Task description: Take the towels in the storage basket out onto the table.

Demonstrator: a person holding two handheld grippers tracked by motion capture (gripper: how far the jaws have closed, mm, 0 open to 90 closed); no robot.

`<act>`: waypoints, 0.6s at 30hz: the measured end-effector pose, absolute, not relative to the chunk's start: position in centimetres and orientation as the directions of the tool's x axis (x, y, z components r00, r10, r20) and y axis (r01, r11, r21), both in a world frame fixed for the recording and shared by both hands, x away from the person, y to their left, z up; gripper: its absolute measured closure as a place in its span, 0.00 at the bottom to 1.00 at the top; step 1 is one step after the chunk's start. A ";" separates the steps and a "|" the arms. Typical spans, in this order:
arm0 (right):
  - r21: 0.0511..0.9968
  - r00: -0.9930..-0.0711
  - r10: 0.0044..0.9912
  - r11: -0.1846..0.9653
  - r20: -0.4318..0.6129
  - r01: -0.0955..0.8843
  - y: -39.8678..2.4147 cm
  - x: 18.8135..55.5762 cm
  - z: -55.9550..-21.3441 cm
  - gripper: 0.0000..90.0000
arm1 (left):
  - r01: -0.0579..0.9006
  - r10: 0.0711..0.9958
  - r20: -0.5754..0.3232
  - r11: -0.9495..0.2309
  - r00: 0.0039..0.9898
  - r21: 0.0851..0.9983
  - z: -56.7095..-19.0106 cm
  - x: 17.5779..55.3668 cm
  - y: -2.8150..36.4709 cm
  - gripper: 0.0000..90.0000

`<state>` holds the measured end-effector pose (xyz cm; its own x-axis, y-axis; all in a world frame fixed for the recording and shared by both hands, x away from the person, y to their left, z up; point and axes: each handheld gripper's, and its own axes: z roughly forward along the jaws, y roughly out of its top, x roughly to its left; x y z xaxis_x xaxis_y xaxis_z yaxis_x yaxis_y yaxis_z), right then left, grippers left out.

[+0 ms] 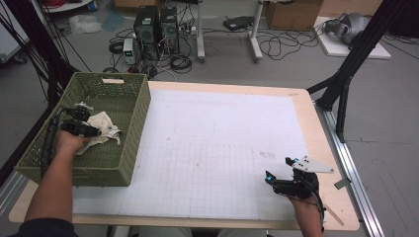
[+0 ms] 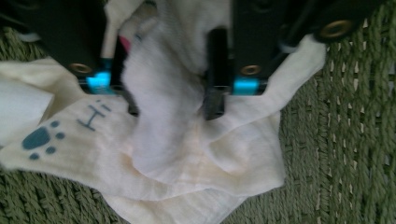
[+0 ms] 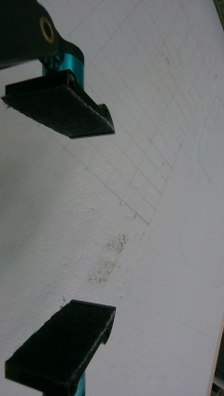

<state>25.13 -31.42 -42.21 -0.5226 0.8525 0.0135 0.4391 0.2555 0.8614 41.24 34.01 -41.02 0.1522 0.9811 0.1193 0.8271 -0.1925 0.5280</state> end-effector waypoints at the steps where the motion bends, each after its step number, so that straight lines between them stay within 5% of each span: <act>1: 0.863 -0.522 0.853 0.255 0.011 0.436 -31.5 25.2 -42.2 0.12 | 0.828 0.983 0.107 -0.184 0.150 0.530 -40.8 41.2 34.1 0.78; 8: 0.871 -0.507 0.862 0.239 0.014 0.430 -31.7 24.6 -41.8 0.12 | 0.730 0.999 -0.030 -0.001 0.029 0.684 -38.9 40.1 35.5 0.80; 18: 0.870 -0.493 0.869 0.219 0.032 0.442 -31.9 24.4 -41.8 0.12 | 0.497 0.980 -0.198 0.159 0.026 0.853 -36.5 37.8 36.7 0.80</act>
<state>24.44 -31.87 -41.80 -0.4934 0.8692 0.0321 0.4418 0.2187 0.8700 37.83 36.70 -36.49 0.0257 0.9798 -0.1982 0.4974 0.1595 0.8528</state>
